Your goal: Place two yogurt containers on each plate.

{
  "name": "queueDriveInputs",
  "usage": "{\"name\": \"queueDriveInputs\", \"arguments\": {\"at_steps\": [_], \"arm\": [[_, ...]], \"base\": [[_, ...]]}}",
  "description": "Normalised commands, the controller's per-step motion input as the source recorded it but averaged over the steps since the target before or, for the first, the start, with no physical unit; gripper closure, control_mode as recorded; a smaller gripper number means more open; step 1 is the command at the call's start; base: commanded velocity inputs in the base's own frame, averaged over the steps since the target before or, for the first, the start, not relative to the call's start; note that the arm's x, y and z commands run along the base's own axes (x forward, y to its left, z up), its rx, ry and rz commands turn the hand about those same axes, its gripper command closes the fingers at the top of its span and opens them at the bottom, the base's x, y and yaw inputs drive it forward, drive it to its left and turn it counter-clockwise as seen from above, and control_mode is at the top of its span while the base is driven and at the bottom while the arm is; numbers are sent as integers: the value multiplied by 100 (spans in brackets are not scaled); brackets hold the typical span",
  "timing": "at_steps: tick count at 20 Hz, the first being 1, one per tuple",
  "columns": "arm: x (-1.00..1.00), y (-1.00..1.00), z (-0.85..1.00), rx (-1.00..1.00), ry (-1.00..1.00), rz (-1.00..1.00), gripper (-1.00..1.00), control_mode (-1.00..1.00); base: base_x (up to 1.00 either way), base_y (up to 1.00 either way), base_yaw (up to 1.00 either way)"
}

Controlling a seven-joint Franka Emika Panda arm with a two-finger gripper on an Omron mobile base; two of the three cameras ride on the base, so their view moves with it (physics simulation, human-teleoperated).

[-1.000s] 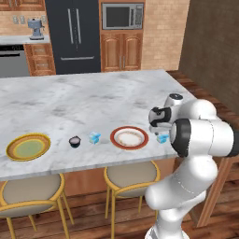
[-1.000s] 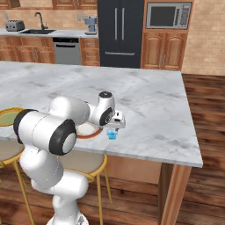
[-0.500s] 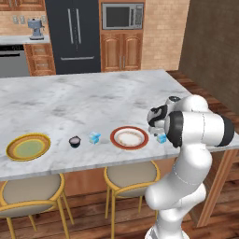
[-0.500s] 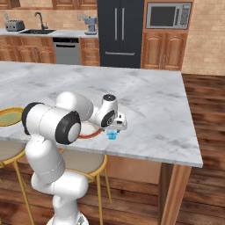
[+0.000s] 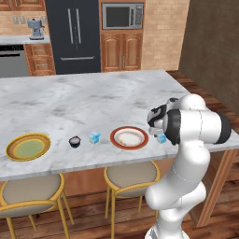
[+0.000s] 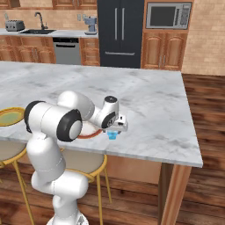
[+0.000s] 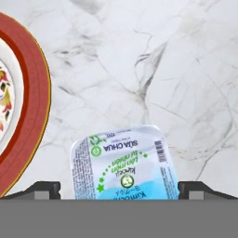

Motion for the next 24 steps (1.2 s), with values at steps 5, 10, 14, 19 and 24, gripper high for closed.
{"name": "queueDriveInputs", "arguments": {"at_steps": [5,10,14,19,24], "arm": [[7,-2,0,0,0,0,-100,-100],[1,-1,0,0,0,0,-100,-100],[0,0,0,0,0,0,-100,-100],[0,0,0,0,0,0,-100,-100],[0,-1,0,0,0,0,-100,-100]], "base": [[0,0,0],[0,0,0],[0,0,0],[0,0,0],[0,0,0]]}}
